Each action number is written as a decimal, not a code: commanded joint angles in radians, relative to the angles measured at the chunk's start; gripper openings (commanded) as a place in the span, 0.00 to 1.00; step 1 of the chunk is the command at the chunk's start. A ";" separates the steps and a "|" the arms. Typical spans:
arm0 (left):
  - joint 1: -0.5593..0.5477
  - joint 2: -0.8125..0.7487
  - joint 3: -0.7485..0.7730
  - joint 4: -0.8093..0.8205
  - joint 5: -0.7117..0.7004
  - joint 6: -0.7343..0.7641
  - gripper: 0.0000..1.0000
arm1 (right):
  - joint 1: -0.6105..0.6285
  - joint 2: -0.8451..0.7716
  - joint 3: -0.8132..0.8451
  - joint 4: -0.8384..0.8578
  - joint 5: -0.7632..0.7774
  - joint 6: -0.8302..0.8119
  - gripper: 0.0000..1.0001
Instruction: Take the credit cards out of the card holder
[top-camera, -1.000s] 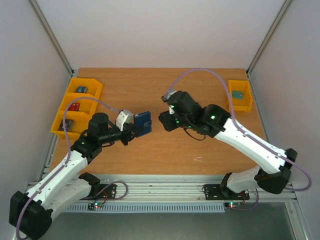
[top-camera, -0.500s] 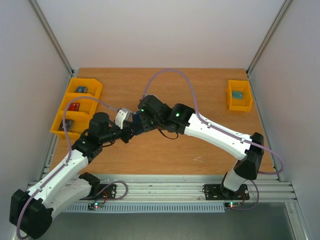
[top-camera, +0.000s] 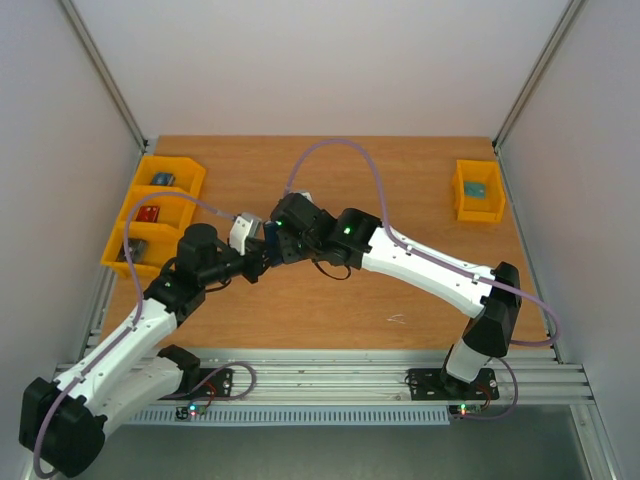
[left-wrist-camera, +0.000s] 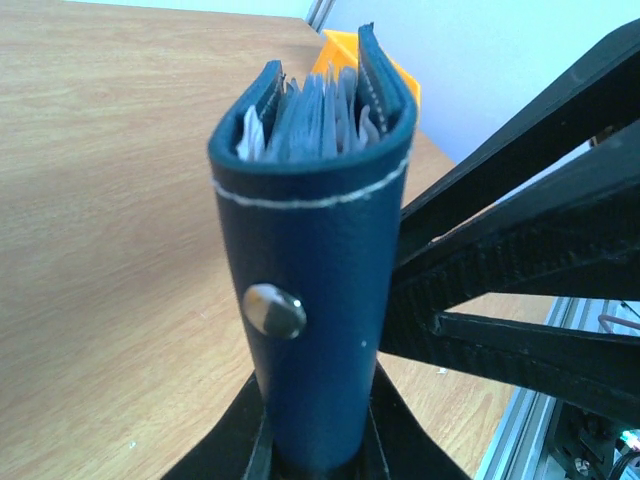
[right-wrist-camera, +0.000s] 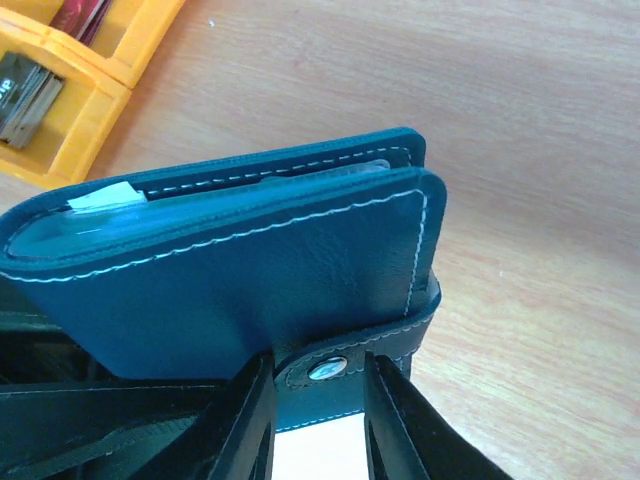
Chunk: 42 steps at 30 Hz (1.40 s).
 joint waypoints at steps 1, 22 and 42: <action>-0.003 0.001 0.021 0.128 0.048 -0.002 0.00 | 0.002 0.019 0.007 -0.035 0.112 0.022 0.23; -0.004 -0.013 0.018 0.108 0.172 -0.006 0.00 | -0.121 -0.256 -0.221 -0.071 0.195 -0.153 0.01; -0.002 -0.010 0.147 0.074 0.509 0.018 0.00 | -0.133 -0.578 -0.454 0.220 -0.401 -0.362 0.52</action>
